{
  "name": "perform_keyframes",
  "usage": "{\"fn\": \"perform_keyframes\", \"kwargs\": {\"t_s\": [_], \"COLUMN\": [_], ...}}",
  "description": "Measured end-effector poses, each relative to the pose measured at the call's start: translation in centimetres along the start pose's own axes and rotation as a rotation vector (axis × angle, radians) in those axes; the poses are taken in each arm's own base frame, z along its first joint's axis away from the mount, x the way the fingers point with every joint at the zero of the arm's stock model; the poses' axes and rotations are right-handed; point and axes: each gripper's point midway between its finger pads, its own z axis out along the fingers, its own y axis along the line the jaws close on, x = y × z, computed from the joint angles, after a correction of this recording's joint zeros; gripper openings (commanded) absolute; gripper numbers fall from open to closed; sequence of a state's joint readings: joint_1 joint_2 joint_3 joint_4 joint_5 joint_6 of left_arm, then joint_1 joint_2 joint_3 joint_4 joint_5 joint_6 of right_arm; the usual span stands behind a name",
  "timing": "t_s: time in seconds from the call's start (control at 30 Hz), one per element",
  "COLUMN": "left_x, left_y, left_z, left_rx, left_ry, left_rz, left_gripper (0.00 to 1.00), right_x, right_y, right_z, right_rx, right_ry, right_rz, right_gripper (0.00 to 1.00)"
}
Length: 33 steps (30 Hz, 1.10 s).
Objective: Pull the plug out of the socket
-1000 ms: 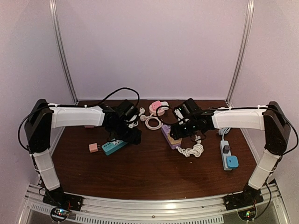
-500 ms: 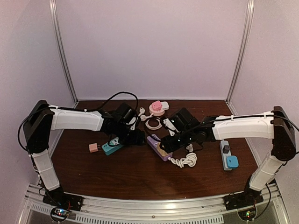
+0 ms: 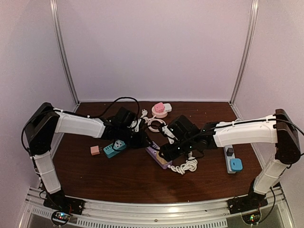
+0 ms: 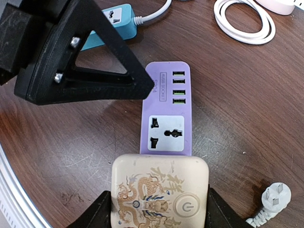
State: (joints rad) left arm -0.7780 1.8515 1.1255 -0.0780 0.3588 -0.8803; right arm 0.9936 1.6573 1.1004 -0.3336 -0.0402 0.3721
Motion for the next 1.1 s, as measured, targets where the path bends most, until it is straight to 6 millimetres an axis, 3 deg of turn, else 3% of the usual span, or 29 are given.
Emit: {"fn": "perform_keyframes", "kwargs": {"t_s": [0.2,0.4,1.1], "left_x": [0.0,1.4,0.7], "left_y": [-0.9,0.4,1.2], "left_z": [1.5,3.0,3.5], "left_rx": [0.091,0.105,0.079], "left_ry": [0.012,0.049,0.062], "left_rz": [-0.039,-0.092,-0.071], "left_gripper": [0.17,0.11,0.08], "right_x": [0.4,0.3,-0.2], "right_y": [0.4,0.2,0.5], "right_z": [0.7,0.7,0.8], "right_rx": [0.007,0.019,0.069], "right_ry": [0.005,-0.001,0.015], "right_rz": [-0.006,0.006,-0.067], "right_gripper": [0.48,0.48,0.48]}}
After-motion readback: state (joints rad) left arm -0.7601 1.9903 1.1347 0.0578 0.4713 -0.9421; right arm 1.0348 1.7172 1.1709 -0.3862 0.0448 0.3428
